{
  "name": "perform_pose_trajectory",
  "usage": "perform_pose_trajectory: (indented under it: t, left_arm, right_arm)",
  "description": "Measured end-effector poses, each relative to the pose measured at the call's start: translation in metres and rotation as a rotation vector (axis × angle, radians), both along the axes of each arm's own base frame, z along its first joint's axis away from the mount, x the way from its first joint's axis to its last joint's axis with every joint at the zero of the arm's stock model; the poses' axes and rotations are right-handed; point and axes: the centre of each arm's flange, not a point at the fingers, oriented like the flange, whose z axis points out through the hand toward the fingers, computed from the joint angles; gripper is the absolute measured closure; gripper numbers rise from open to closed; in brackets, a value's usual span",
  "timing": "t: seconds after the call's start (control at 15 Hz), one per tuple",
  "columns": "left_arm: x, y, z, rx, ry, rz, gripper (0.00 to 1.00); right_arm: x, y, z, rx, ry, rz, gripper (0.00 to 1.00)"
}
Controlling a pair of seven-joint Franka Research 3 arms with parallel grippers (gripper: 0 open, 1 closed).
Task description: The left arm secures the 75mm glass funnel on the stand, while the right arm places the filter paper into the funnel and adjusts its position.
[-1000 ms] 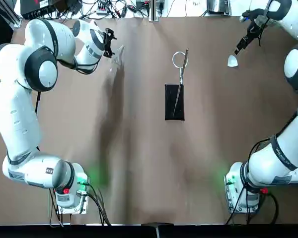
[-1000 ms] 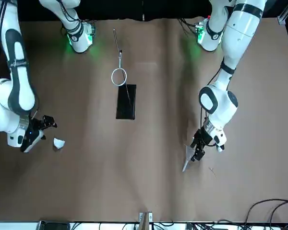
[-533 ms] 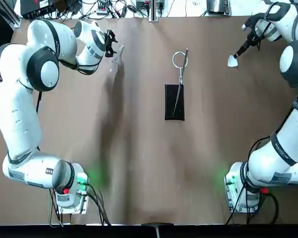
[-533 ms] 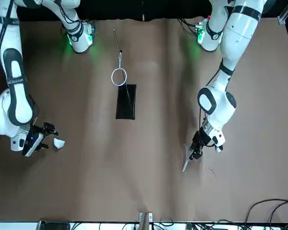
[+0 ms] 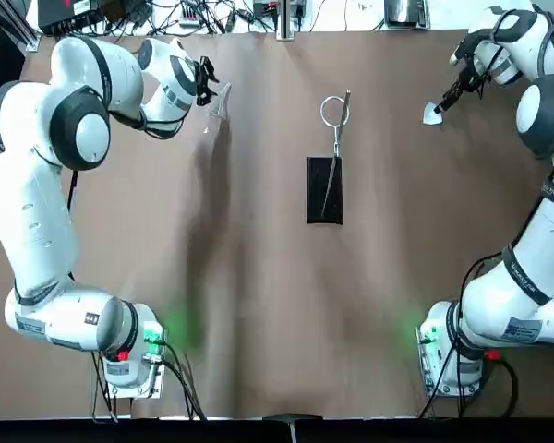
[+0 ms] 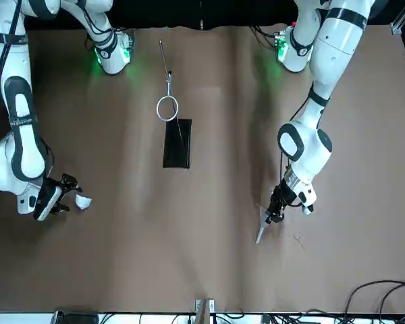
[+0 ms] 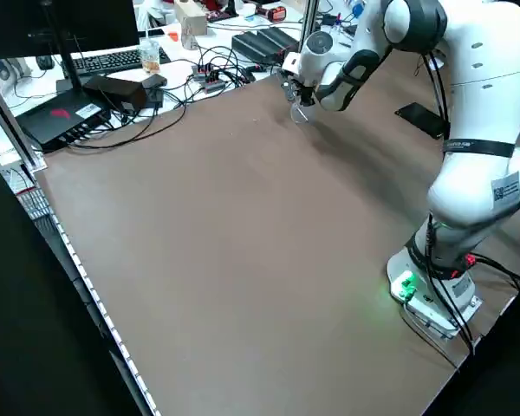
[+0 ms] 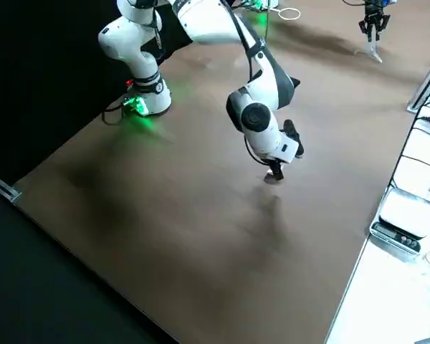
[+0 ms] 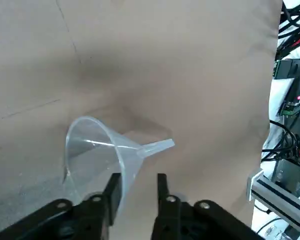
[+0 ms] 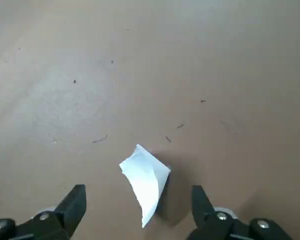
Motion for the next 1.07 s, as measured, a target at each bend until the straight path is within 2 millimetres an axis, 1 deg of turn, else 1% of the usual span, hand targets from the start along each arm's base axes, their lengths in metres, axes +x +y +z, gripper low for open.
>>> perform_pose_trajectory:
  t: [0.07, 0.13, 0.2, 0.27, 0.33, 0.4, 0.47, 0.53, 0.67, 0.73, 0.8, 0.87, 0.93, 1.0, 1.07]
  left_arm:
    - [0.000, 0.000, 0.000, 0.000, 0.000, -0.001, 0.70]
    - [0.000, 0.000, 0.000, 0.000, -0.002, 0.000, 0.70]
    - [0.001, -0.001, 0.001, 0.000, -0.004, 0.000, 0.74]
    - [0.002, -0.001, 0.002, -0.001, -0.006, 0.000, 0.74]
    - [0.002, -0.001, 0.003, -0.002, -0.008, 0.000, 0.78]
    - [0.003, -0.001, 0.004, -0.003, -0.010, 0.000, 0.85]
    - [0.004, -0.001, 0.005, -0.003, -0.012, 0.001, 0.85]
    - [0.004, -0.001, 0.005, -0.003, -0.013, 0.001, 0.89]
    - [0.004, -0.001, 0.006, -0.003, -0.016, 0.002, 0.92]
    - [0.004, -0.001, 0.006, -0.003, -0.017, 0.002, 0.94]
    - [0.005, -0.001, 0.006, -0.002, -0.018, 0.003, 0.95]
    - [0.005, -0.001, 0.006, -0.002, -0.018, 0.003, 0.97]
    - [0.005, -0.001, 0.007, -0.002, -0.020, 0.004, 0.97]
    - [0.005, -0.001, 0.007, -0.002, -0.022, 0.005, 0.97]
    - [0.006, -0.001, 0.008, -0.002, -0.024, 0.006, 0.97]
  right_arm:
    - [0.000, 0.000, -0.002, 0.000, -0.001, 0.007, 0.07]
    - [0.000, -0.001, -0.004, -0.001, -0.001, 0.013, 0.09]
    - [0.001, -0.002, -0.007, -0.002, -0.001, 0.018, 0.09]
    - [0.002, -0.003, -0.010, -0.002, -0.001, 0.021, 0.13]
    - [0.003, -0.003, -0.012, -0.003, -0.001, 0.024, 0.13]
    - [0.004, -0.004, -0.014, -0.003, 0.000, 0.024, 0.16]
    - [0.004, -0.004, -0.015, -0.003, 0.001, 0.024, 0.17]
    - [0.004, -0.004, -0.017, -0.003, 0.003, 0.024, 0.19]
    - [0.004, -0.004, -0.018, -0.002, 0.004, 0.025, 0.20]
    - [0.004, -0.004, -0.018, -0.002, 0.003, 0.026, 0.26]
    - [0.004, -0.004, -0.018, -0.003, 0.002, 0.028, 0.26]
    - [0.004, -0.004, -0.018, -0.003, 0.000, 0.033, 0.30]
    - [0.004, -0.005, -0.018, -0.003, -0.001, 0.038, 0.43]
    - [0.004, -0.005, -0.019, -0.003, -0.001, 0.039, 0.44]
    - [0.004, -0.006, -0.020, -0.003, -0.001, 0.039, 0.52]
